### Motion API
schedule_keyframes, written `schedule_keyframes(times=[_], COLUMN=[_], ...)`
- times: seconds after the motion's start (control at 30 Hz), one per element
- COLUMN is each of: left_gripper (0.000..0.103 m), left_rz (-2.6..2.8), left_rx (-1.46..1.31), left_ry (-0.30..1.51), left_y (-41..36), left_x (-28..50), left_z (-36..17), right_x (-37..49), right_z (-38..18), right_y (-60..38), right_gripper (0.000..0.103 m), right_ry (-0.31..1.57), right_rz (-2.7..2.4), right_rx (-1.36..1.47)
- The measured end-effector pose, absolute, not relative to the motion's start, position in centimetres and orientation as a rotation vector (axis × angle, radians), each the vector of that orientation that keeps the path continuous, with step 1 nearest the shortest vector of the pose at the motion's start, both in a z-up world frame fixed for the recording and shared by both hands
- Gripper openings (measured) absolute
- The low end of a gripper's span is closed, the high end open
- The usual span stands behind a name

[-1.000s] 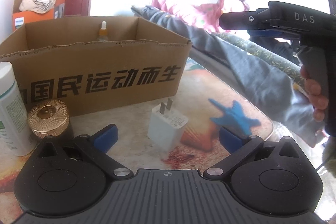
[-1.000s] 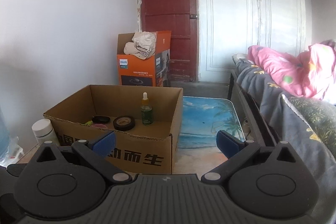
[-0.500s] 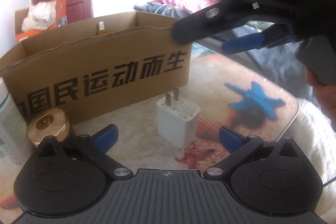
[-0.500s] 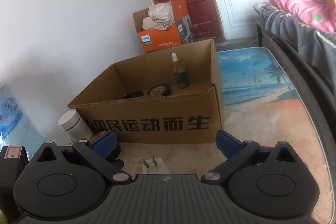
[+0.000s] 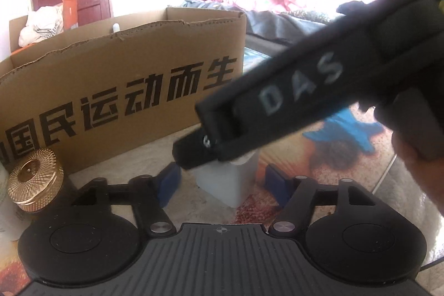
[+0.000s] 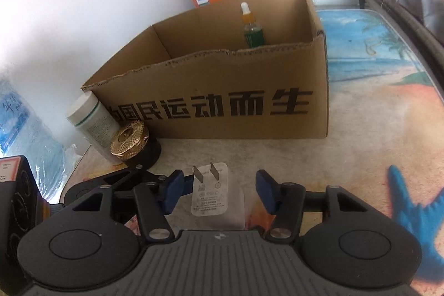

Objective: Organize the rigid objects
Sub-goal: 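Grasp the white plug charger with the right gripper and lift it, then carry the white plug charger into the box and open the right gripper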

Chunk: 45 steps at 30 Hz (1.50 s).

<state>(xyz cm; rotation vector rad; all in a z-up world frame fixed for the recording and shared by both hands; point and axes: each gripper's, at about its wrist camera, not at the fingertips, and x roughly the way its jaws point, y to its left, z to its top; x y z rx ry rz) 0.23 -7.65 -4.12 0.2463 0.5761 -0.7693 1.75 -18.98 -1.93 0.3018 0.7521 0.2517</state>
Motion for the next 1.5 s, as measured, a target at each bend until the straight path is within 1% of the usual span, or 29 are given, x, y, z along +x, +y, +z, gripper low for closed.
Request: schedule_keyframes(times=[0.03,0.1,0.13,0.17,0.27,0.4,0.7,0.93,1.1,1.2,1.3,1.5], left_gripper=[0.064,0.058,0.057,0.053,0.051,0.048,0.048,0.048,0.048,0.048,0.048,0.048], left_rz=[-0.773,-0.778,-0.775,-0.768,-0.774,-0.768,-0.749,-0.685,-0.651,-0.640,-0.649,-0.671], left_rx=[0.243,0.234,0.227,0.221,0.201,0.203,0.191,0.192,0.159,0.127,0.088,0.022], left_ry=[0.574,0.574,0.575,0.575,0.580,0.571,0.511,0.374,0.322,0.348,0.424,0.660], left_y=[-7.6,-7.3,-7.1,-7.0,-6.8,-6.6,-5.5,-3.8,-2.9,-3.1,-4.0,-5.3], left_x=[0.3,0.2,0.2,0.3,0.3,0.2,-0.5,-0.4,2.4,5.4,9.7,16.6], left_z=[-4.2,-4.2,-4.2,-4.2,-4.2,-4.0,-1.4,3.9,7.6,9.0,8.9,5.7], right_x=[1.9,2.3,2.3,2.3,2.1,1.8,0.5,0.2,2.6,5.6,9.4,17.6], right_z=[-2.1,-2.4,-2.5,-2.6,-2.5,-2.0,0.4,5.8,9.6,11.2,11.8,9.9], right_y=[-19.0,-19.1,-19.2,-19.2,-19.1,-18.8,-18.0,-16.4,-15.6,-15.6,-15.8,-17.2], right_gripper=[0.051,0.044,0.041,0.040,0.038,0.034,0.034,0.034,0.034,0.034,0.034,0.033], right_ry=[0.762,0.777,0.779,0.779,0.773,0.760,0.694,0.549,0.470,0.476,0.529,0.709], right_rz=[0.252,0.256,0.262,0.268,0.264,0.267,0.288,0.353,0.404,0.431,0.441,0.421], right_rx=[0.306,0.316,0.328,0.338,0.330,0.305,0.256,0.157,0.076,0.061,0.058,0.090])
